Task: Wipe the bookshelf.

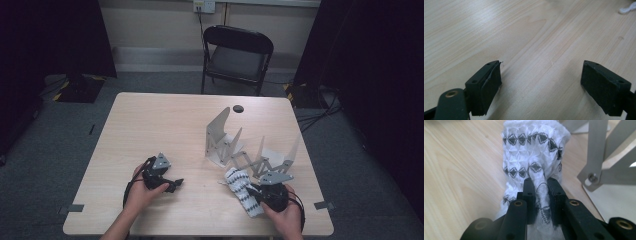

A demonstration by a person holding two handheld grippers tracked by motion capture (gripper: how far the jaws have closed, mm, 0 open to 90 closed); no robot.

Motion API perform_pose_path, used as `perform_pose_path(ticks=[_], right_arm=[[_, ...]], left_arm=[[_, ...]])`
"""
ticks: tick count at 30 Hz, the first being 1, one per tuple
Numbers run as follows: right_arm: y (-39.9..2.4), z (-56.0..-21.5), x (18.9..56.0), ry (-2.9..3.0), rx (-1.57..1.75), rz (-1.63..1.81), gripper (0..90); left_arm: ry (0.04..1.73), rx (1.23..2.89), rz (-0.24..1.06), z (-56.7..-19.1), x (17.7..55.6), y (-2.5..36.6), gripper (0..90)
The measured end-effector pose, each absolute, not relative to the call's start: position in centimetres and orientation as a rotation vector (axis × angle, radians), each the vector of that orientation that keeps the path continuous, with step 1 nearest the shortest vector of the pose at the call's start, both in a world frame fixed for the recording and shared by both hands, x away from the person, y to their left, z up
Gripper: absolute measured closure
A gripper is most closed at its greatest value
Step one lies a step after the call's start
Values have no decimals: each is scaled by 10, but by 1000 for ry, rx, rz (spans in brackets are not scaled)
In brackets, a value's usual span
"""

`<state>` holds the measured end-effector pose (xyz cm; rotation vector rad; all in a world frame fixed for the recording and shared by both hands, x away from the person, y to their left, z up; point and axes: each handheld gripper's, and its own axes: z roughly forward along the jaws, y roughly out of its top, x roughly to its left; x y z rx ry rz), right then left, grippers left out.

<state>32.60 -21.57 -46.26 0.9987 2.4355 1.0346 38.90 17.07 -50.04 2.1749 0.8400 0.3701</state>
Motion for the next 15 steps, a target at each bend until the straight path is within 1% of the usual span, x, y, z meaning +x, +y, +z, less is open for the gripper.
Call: perform_pose_path(ticks=[3,4,7,8,9,10,12,15], right_arm=[[-215,-455,325,2426,991,1053,789],[-215,-442,322,2403,967,1080,789],[-216,-419,319,2366,942,1103,790],[-216,-419,319,2366,942,1103,790],[-220,-402,319,2337,920,1129,790],[-220,-402,319,2337,920,1129,790],[-225,-384,317,2283,896,1129,790],[-233,-382,318,2252,921,1144,790]], left_arm=[[840,2175,370,-500,389,171,165],[840,2175,370,-500,389,171,164],[840,2175,370,-500,389,171,165],[840,2175,370,-500,389,171,165],[840,2176,370,-500,389,171,165],[840,2176,370,-500,389,171,165],[840,2176,370,-500,389,171,165],[840,2176,370,-500,389,171,165]])
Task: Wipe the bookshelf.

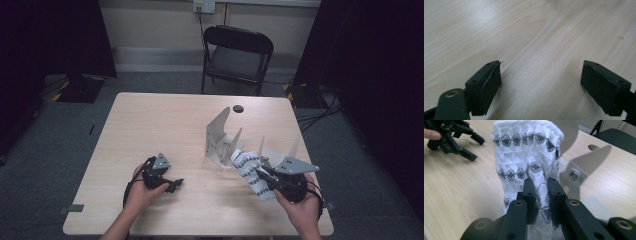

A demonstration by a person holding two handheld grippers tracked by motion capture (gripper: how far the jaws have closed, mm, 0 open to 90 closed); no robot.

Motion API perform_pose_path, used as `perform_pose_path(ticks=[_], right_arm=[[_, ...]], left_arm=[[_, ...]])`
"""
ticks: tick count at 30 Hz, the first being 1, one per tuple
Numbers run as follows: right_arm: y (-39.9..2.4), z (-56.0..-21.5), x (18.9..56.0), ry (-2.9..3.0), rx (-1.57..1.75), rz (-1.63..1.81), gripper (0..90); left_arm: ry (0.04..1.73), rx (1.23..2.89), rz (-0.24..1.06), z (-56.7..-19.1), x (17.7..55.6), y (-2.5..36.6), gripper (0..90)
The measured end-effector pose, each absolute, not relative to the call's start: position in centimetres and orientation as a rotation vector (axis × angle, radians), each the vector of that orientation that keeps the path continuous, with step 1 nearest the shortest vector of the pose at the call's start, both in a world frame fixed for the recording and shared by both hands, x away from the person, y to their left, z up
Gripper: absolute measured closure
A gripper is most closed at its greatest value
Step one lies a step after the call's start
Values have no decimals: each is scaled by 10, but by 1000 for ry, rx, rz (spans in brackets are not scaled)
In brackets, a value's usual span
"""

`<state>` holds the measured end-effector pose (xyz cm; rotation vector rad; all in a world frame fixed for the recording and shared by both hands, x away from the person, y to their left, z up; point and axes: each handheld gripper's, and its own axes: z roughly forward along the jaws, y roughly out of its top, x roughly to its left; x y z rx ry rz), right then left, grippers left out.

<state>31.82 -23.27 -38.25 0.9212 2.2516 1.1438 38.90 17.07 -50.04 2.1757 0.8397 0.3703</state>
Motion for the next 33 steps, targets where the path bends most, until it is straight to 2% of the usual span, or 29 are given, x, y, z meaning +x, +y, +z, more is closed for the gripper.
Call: perform_pose_path(ticks=[16,33], right_arm=[[-239,-450,328,2349,1053,1026,790],[-235,-473,327,2416,1069,970,788]], left_arm=[[840,2175,370,-500,389,171,165],[840,2176,369,-500,389,171,165]])
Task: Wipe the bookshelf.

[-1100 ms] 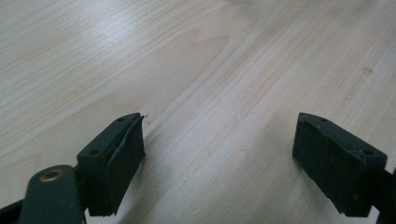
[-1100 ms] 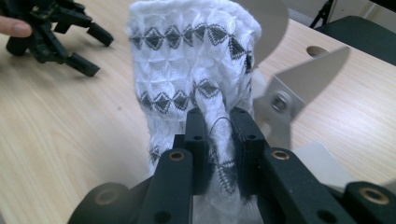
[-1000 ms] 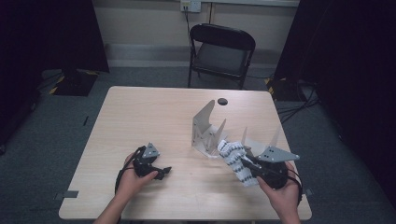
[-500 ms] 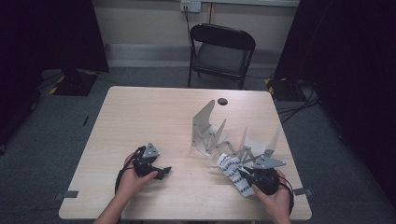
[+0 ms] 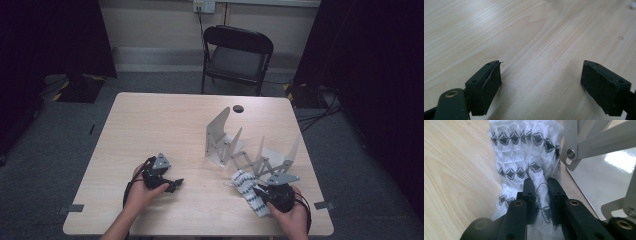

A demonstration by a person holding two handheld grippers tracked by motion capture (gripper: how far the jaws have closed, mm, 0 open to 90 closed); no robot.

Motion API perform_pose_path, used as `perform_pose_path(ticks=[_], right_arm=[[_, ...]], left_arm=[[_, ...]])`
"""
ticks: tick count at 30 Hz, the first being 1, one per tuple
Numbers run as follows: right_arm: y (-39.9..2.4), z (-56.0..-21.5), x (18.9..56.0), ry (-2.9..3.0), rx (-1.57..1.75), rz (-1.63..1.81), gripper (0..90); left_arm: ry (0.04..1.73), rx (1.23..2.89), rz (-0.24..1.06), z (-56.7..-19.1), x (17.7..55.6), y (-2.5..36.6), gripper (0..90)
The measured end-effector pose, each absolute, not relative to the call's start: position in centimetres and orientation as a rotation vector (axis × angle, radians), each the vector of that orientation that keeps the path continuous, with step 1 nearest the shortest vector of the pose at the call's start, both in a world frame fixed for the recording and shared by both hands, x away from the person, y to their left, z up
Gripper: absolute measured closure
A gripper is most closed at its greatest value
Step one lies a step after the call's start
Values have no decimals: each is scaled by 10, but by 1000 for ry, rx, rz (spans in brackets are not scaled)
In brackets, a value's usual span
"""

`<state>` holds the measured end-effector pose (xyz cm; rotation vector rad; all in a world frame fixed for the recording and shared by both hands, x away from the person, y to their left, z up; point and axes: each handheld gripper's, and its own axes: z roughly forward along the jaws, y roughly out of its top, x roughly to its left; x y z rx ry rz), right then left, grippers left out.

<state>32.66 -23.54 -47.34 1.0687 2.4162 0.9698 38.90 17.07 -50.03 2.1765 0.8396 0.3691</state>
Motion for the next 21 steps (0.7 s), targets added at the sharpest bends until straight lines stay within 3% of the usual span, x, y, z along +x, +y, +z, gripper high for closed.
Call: perform_pose_path(ticks=[12,21], right_arm=[[-236,-466,322,2438,1037,1008,787],[-240,-418,316,2353,970,1098,788]], left_arm=[[840,2177,369,-500,389,171,164],[840,2175,370,-500,389,171,165]])
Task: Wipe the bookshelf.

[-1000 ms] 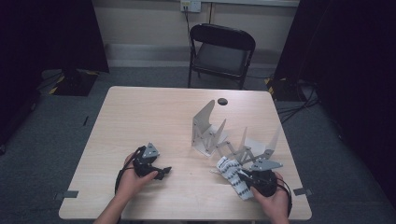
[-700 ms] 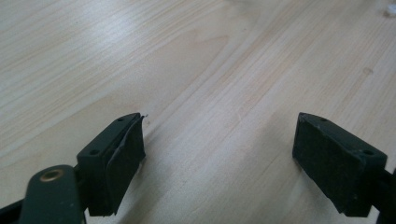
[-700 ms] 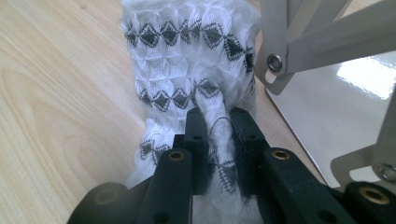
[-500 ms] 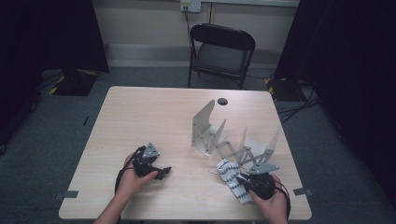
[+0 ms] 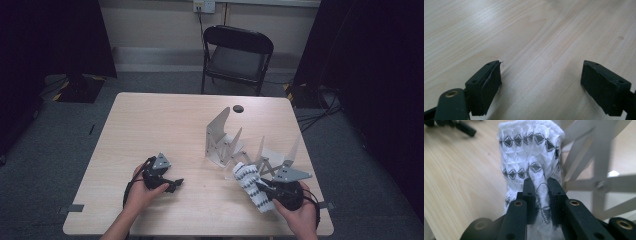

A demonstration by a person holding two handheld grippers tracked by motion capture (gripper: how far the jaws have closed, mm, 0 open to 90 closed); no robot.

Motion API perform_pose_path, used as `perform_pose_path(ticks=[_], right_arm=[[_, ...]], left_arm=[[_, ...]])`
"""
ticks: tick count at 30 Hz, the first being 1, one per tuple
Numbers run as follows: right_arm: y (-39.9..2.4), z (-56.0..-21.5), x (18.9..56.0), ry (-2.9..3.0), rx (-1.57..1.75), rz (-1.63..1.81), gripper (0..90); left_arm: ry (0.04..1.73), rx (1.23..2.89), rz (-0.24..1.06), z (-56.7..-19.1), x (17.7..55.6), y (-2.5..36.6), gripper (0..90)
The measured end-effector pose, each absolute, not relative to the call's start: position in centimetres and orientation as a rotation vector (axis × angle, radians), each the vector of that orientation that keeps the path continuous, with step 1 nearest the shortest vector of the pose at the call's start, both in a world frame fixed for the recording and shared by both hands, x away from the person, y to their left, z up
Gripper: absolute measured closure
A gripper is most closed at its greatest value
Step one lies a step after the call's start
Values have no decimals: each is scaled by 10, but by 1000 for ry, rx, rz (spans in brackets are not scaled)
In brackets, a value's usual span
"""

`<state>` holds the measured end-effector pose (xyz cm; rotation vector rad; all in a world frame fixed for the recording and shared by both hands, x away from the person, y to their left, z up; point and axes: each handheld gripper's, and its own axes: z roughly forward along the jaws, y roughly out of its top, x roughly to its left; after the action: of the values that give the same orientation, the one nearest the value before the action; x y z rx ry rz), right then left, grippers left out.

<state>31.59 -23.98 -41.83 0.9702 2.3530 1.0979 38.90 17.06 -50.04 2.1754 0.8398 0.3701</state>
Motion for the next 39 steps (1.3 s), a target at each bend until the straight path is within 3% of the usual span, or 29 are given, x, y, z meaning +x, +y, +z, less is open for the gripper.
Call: perform_pose_path(ticks=[11,28,39], right_arm=[[-256,-375,316,2211,956,1158,788],[-260,-447,319,2325,1089,1031,787],[-260,-468,318,2375,1120,978,786]], left_arm=[[840,2175,370,-500,389,171,165],[840,2176,369,-500,389,171,165],[840,2176,369,-500,389,171,165]])
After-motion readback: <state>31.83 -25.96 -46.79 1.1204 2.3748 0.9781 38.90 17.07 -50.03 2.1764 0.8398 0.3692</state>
